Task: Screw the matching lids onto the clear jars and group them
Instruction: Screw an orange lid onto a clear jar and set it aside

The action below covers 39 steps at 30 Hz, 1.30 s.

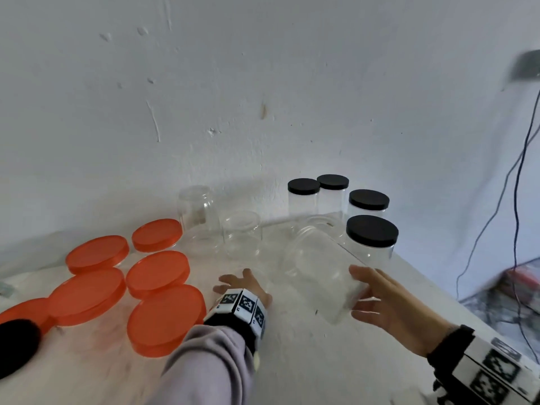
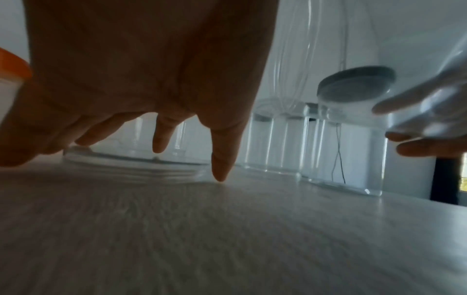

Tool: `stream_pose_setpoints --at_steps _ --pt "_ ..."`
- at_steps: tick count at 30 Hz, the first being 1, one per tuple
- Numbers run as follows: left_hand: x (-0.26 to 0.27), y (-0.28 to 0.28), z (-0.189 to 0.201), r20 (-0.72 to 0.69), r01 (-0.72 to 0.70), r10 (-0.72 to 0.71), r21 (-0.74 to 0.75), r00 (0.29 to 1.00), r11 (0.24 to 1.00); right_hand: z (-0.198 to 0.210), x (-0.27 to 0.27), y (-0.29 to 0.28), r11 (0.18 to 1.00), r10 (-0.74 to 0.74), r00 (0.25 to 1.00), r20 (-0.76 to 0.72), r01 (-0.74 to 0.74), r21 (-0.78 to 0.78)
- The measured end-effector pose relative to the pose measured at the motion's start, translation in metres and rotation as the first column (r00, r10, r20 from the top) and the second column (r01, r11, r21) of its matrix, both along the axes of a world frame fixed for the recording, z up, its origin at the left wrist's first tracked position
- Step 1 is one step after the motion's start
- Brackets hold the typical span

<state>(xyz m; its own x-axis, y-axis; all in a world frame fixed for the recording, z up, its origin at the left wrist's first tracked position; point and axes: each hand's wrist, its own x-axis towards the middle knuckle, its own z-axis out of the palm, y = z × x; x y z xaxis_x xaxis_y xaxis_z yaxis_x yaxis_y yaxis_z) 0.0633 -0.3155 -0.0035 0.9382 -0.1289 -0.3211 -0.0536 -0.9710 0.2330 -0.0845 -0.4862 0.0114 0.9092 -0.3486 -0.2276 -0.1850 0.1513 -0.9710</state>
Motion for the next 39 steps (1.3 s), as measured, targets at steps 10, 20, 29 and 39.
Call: stream_pose_setpoints --at_steps 10,20,29,39 --pt "0.016 0.004 -0.004 -0.012 -0.031 0.03 -0.096 0.999 0.995 -0.01 0.003 0.001 0.962 0.13 0.989 -0.073 -0.108 0.252" --pt "0.022 0.021 0.045 -0.018 -0.117 0.158 -0.756 0.987 0.644 -0.013 0.027 0.016 0.997 0.072 0.997 -0.04 -0.071 0.026" --pt "-0.016 0.045 0.066 0.12 0.095 0.004 -0.805 0.993 0.586 -0.015 0.041 0.049 0.9 0.27 0.948 -0.171 -0.311 -0.306" --pt "-0.04 0.06 0.057 0.212 0.237 -0.119 -0.72 0.97 0.652 -0.029 0.046 0.062 0.713 0.355 0.887 -0.295 -0.461 -0.529"
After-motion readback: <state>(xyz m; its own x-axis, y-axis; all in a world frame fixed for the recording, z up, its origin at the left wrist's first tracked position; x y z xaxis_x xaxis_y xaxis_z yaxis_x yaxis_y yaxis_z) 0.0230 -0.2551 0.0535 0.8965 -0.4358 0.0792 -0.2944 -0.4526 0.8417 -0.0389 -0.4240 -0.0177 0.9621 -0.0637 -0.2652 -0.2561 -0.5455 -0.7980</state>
